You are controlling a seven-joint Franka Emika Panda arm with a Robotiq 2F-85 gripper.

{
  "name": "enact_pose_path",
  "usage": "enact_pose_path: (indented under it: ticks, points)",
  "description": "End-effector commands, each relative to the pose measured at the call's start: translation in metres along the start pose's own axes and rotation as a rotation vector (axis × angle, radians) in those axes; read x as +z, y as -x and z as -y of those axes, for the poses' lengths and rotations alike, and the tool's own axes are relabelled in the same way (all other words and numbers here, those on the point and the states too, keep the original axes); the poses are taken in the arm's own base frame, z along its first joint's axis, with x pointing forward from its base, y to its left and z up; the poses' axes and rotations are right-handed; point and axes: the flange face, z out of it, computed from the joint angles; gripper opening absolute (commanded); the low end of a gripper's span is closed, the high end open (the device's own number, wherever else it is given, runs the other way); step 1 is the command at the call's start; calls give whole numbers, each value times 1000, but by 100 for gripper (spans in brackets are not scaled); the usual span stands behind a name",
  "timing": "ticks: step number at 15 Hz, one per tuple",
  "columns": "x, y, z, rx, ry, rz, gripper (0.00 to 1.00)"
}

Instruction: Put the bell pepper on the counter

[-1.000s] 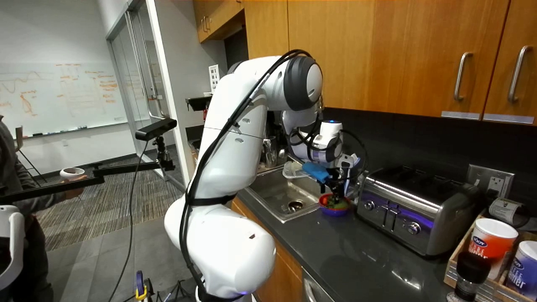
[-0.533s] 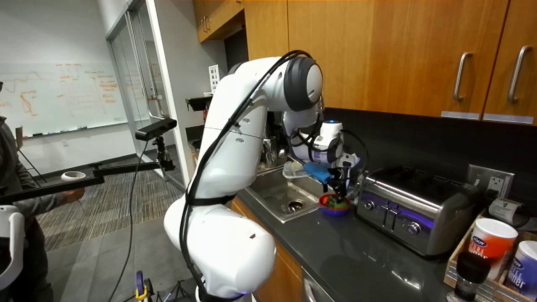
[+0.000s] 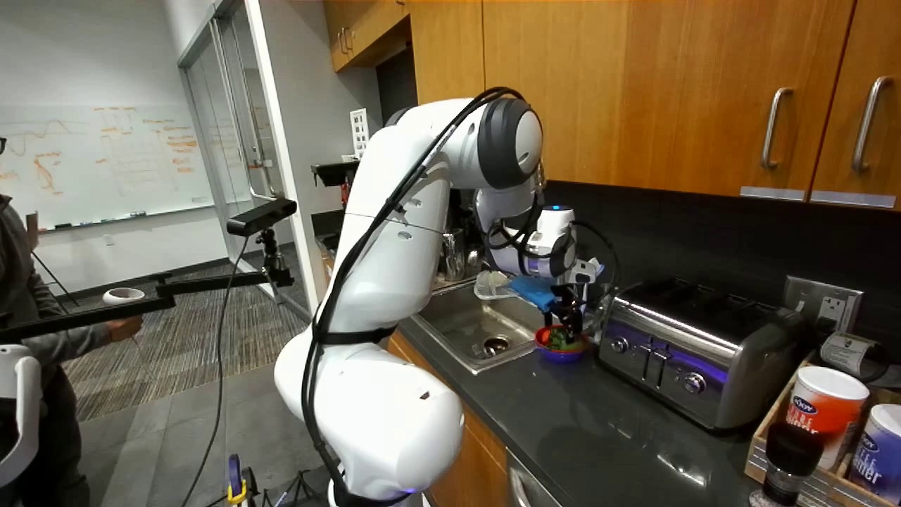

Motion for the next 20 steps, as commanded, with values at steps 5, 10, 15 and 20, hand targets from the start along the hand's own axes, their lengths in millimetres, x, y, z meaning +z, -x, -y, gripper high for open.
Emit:
enact_pose_path:
  ticks: [5, 10, 15, 20]
  points:
    - [-3, -10, -9, 21, 14, -32, 50]
    - [-14, -8, -8, 14, -6, -41, 50]
    - [-44, -1, 3, -15, -58, -66, 50]
    - [-75, 2, 3, -32, -77, -105, 50]
